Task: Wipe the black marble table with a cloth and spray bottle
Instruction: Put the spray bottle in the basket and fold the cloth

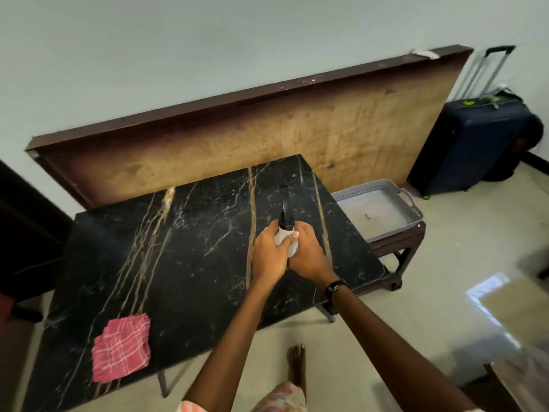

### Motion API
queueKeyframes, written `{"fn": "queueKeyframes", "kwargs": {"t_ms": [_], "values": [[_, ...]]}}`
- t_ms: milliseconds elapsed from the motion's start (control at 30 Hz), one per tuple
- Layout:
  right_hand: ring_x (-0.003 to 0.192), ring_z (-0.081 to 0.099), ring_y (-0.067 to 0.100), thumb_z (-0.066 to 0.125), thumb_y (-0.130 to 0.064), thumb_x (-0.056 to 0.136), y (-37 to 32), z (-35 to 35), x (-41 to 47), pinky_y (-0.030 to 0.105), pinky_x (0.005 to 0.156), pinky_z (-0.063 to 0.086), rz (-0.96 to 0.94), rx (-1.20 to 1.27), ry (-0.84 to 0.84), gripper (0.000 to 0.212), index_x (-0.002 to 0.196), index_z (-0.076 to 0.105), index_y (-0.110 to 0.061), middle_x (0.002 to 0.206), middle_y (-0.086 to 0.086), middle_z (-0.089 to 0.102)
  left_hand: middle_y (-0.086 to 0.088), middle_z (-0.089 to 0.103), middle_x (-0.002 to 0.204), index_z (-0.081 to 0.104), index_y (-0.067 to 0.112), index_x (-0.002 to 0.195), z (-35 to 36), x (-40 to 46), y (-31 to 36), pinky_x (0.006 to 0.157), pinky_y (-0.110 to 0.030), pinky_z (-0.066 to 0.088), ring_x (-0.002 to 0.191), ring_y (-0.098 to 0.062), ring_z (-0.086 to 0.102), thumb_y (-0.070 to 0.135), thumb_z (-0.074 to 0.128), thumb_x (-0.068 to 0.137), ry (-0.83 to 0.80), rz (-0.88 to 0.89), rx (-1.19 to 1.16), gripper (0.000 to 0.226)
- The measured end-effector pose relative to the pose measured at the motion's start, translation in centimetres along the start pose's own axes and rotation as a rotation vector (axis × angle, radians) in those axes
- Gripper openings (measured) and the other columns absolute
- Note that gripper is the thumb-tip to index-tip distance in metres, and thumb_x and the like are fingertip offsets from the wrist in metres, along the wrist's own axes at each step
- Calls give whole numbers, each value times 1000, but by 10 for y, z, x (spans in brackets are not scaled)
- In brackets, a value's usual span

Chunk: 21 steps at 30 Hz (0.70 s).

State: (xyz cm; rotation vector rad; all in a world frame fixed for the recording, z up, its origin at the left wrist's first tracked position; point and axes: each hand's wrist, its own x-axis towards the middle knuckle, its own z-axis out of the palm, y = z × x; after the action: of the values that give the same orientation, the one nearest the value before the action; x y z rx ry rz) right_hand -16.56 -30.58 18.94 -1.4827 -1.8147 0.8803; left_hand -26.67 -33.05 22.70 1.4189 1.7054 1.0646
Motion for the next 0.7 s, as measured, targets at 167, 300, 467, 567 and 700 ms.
{"fn": "queueKeyframes", "kwargs": {"t_ms": [167,300,467,567,700], "values": [[114,55,21,83,-32,69,38,-39,42,38,90,50,72,-32,89,71,129,47,-17,134,4,46,0,66,113,59,28,115,52,56,11,87,-40,54,104,-17,61,41,64,83,-68,17,10,35],[117,50,18,85,-36,64,76,-73,72,36,92,52,144,6,101,81,131,46,-15,135,4,44,1,55,130,53,25,121,93,93,17,96,-42,50,119,-19,51,28,67,82,-148,-25,-33,42],[111,40,7,86,-28,65,128,-115,99,7,81,38,180,30,122,74,128,49,-14,127,3,44,-2,53,134,49,31,122,145,114,13,99,-40,50,124,-19,50,22,63,87,-332,-162,-205,38],[114,41,12,87,-24,65,162,-135,114,28,95,45,232,48,140,75,128,49,-11,129,8,43,2,51,137,49,39,117,176,121,11,105,-36,43,128,-13,47,21,60,89,-439,-205,-281,34],[118,41,18,89,-20,61,214,-156,139,27,96,40,328,24,115,83,131,44,-9,134,10,39,3,48,138,49,31,126,219,142,13,100,-27,37,129,-10,41,21,57,91,-520,-288,-258,38]]}}
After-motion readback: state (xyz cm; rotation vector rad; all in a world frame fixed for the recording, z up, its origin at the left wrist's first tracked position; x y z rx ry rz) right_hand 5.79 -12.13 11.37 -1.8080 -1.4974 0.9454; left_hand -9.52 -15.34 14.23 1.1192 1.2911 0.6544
